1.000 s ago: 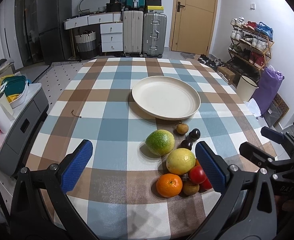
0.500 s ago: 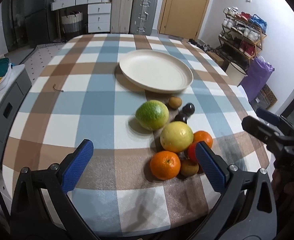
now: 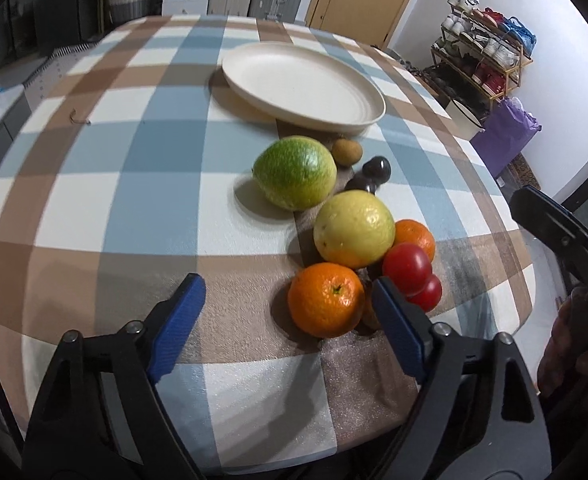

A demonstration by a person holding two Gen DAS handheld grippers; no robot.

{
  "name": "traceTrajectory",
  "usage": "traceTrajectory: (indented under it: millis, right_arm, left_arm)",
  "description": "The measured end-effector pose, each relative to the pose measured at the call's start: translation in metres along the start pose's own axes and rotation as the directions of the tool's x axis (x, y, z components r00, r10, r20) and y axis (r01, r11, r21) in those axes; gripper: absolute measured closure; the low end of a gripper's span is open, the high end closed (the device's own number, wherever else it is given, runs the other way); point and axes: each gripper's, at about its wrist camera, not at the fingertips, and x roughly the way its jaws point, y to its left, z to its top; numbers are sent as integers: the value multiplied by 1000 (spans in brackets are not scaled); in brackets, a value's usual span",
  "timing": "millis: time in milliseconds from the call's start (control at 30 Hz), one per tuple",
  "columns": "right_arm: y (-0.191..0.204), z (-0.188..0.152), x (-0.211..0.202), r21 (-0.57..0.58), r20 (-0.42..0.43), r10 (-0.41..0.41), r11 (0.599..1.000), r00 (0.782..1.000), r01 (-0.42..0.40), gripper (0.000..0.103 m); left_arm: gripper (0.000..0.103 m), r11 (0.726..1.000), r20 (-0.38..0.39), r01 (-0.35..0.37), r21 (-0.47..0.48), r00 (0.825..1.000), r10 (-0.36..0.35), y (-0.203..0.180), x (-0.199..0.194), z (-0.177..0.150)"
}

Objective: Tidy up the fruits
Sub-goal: 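Lower the left gripper onto the mandarin orange and close it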

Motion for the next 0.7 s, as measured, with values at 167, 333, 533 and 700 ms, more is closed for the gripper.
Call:
traceTrajectory:
  millis: [167, 333, 533, 700]
  right_arm:
    - [1, 0, 1, -2, -4, 2, 1000, 1000, -2, 0]
    - [1, 0, 2, -1, -7, 4, 1000, 1000, -4, 0]
    - [1, -3, 4, -1, -9, 4, 1000, 1000, -4, 0]
    - [-1, -5, 5, 4, -8, 13, 1000, 1000, -13, 0]
  left_arm:
    - [30, 999, -16, 42, -1, 999, -42, 1, 8, 0]
    - [56, 989, -9, 147, -8, 989, -147, 4, 10, 1]
    - [67, 983, 2, 184, 8, 983, -184, -1, 9, -1]
    - [67, 984, -6, 175, 12, 985, -175, -1, 7, 0]
